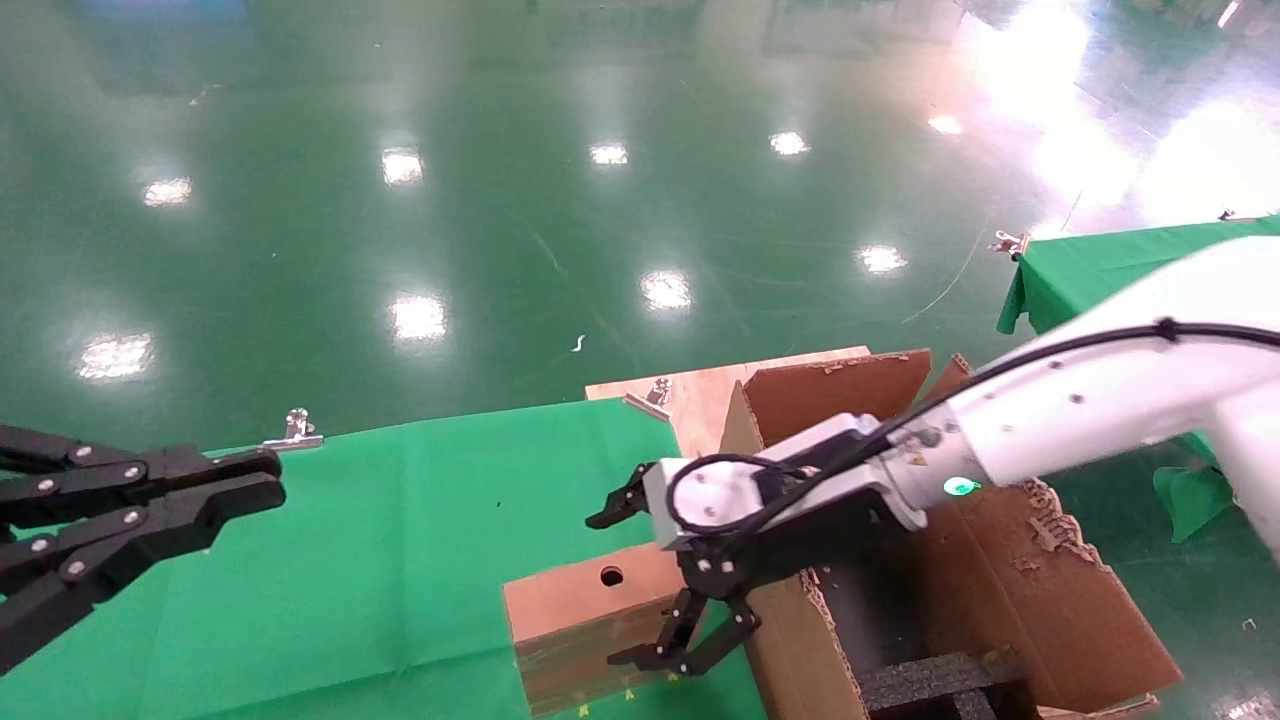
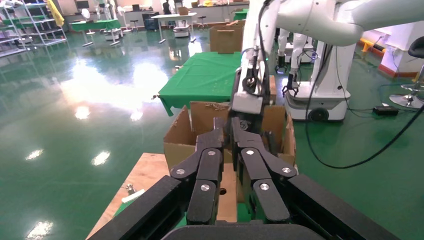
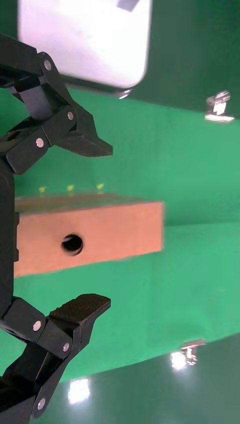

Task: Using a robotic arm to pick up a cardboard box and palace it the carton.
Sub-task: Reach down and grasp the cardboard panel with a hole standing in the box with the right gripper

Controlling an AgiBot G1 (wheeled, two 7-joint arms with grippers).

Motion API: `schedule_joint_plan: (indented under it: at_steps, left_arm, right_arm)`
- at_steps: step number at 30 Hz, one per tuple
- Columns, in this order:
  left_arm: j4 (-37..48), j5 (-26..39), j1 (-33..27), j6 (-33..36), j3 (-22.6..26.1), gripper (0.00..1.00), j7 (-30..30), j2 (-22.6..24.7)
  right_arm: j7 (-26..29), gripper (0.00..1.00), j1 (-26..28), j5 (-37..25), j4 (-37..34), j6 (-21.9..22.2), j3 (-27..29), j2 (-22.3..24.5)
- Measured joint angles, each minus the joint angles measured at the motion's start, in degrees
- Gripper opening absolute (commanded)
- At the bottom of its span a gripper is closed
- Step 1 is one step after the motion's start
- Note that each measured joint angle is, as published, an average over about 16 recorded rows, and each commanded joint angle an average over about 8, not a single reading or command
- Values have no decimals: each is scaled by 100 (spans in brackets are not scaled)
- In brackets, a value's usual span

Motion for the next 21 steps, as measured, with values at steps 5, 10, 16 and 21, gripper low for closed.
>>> schedule_joint_plan:
  at_steps: [5,10,16,21]
  left_arm:
    - [0,0,0,0,0,0,0,0]
    - [0,0,0,0,0,0,0,0]
    - [0,0,0,0,1,0,0,0]
    - [0,0,0,-1,1,52,0,0]
  right_arm:
    - [-161,100,345,-487,-218,-9,-398,-317]
    - [-302,100,642,-860,-384,-29,-786,-595]
    - [-461,100,900,-1134,-510,-27,-1185,-820]
    - [-547,69,1025,-1227,-595,-13,-1410,-926]
